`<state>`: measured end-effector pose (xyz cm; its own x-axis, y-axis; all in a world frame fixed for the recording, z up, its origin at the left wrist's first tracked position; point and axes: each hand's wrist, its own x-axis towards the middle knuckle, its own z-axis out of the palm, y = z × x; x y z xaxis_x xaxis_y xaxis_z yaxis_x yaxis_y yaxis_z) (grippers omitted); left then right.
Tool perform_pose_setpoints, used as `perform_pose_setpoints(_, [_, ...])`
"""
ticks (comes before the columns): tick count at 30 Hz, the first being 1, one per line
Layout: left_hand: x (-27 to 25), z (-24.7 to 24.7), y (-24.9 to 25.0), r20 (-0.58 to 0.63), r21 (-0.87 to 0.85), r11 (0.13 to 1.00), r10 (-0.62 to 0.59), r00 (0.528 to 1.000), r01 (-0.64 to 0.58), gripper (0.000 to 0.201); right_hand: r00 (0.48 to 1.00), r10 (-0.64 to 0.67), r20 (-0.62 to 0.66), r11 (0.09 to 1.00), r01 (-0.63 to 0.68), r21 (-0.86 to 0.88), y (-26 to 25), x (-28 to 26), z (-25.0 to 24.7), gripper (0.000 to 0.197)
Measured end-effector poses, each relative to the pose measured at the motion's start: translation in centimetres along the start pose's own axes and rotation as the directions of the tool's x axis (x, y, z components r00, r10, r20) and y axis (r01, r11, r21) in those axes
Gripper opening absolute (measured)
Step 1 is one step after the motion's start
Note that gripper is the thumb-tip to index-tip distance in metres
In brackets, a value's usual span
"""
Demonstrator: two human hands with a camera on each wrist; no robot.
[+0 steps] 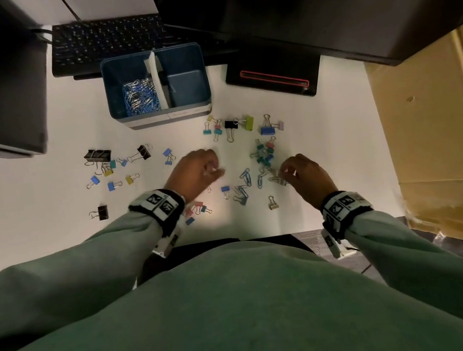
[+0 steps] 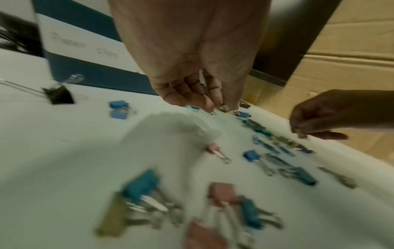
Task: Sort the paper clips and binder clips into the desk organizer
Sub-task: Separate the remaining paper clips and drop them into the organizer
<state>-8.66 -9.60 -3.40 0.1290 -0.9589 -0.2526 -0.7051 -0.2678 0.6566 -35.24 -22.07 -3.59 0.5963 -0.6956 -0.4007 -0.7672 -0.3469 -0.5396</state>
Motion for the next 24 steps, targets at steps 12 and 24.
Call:
perform_pose_setpoints(12, [1.8,3.6,2.5,0.345,0.246,0.946,0.119,0.931,-0.212,0.057,0.937,-0.304,0.174,0.874,0.346,-0.34,-2.7,0.0,1.1,0.046])
perform_pose_setpoints(24, [2.1,4.6,1.3,0.277,0.251,0.944,0.144,0.95,-0.216,0.002,0.954,-0.237,0.184,0.927,0.279,-0.249,-4.1,2.6,3.0,0.009])
